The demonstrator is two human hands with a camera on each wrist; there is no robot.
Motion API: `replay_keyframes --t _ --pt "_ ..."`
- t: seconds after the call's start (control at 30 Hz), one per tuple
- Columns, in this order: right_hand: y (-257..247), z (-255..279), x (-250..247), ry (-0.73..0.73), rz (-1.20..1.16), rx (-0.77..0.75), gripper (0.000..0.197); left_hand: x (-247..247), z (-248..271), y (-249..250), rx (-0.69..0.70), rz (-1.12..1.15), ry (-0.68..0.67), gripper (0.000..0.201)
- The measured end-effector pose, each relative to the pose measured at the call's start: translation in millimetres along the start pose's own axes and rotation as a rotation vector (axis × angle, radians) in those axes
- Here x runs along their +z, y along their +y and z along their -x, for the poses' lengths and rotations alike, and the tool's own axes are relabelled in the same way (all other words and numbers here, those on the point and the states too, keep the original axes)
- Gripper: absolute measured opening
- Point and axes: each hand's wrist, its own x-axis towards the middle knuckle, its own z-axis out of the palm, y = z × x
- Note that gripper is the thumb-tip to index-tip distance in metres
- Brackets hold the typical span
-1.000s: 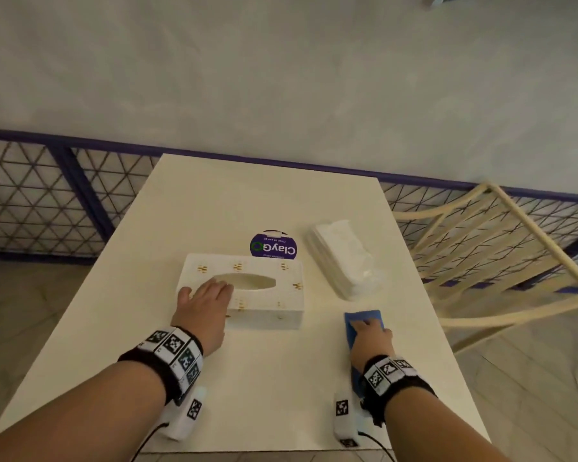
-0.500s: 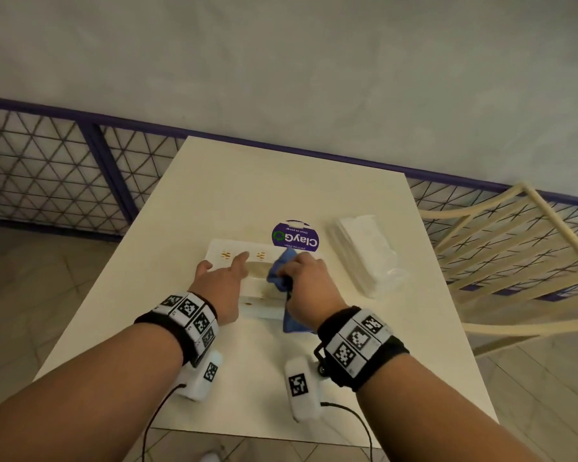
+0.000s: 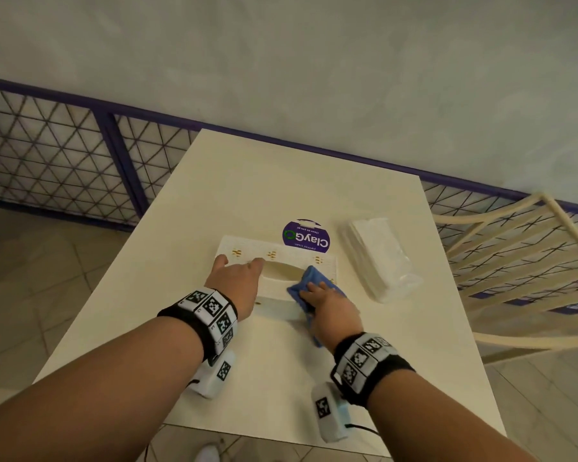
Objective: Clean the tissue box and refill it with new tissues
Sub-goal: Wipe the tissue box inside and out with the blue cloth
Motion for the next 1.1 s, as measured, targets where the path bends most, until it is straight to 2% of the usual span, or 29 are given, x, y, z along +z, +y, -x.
replay_keyframes --t 0.13,0.2,0.33,0.43,0.53,0.7,0.77,0.83,0.9,1.0,1.1 --pt "-45.6 -18.5 10.4 -0.070 -0.002 -0.112 0.068 -8.8 -5.0 5.7 -0.010 -0.041 -0.017 0.069" --pt "-50.0 -20.1 18.0 -0.068 -0.015 -0.158 0.074 -10.8 -5.1 6.3 -0.013 -0.051 -0.032 0.067" --pt "0.9 -8.6 10.1 -0.094 0.043 -0.116 0.065 -0.9 -5.6 -3.8 -0.002 -0.012 -0.036 0.067" --pt "26.3 5.8 4.9 -0.010 -0.006 -0.004 0.059 5.6 -5.8 -9.1 -0.012 0.042 -0.024 0.074" --pt "1.0 -1.4 6.4 -0.013 0.012 -0.021 0.056 5.1 -6.9 -5.7 -0.023 0.035 -0.012 0.073" --pt "-56.7 -33.4 20.0 -0.111 0.090 -0.188 0.077 -2.3 -4.1 1.2 -0.023 -0.015 0.004 0.058" --pt "-50.4 -33.4 17.1 -0.114 0.126 -0.218 0.072 -4.5 -2.7 3.4 -0.013 -0.027 -0.005 0.054" --pt "-25.8 -22.7 11.7 -0.110 0.133 -0.159 0.069 -4.7 -1.9 2.8 -0.002 -0.049 -0.012 0.056" --pt "5.3 -8.6 11.1 -0.069 0.036 -0.039 0.067 -4.4 -0.6 2.3 0.014 -0.080 -0.011 0.062" --pt "30.7 10.2 5.8 0.000 -0.159 0.003 0.061 -6.3 0.1 4.0 0.030 -0.108 -0.030 0.064" --pt "37.3 25.7 -12.7 0.223 -0.510 0.142 0.042 -13.2 -1.7 15.9 0.045 -0.144 -0.023 0.062"
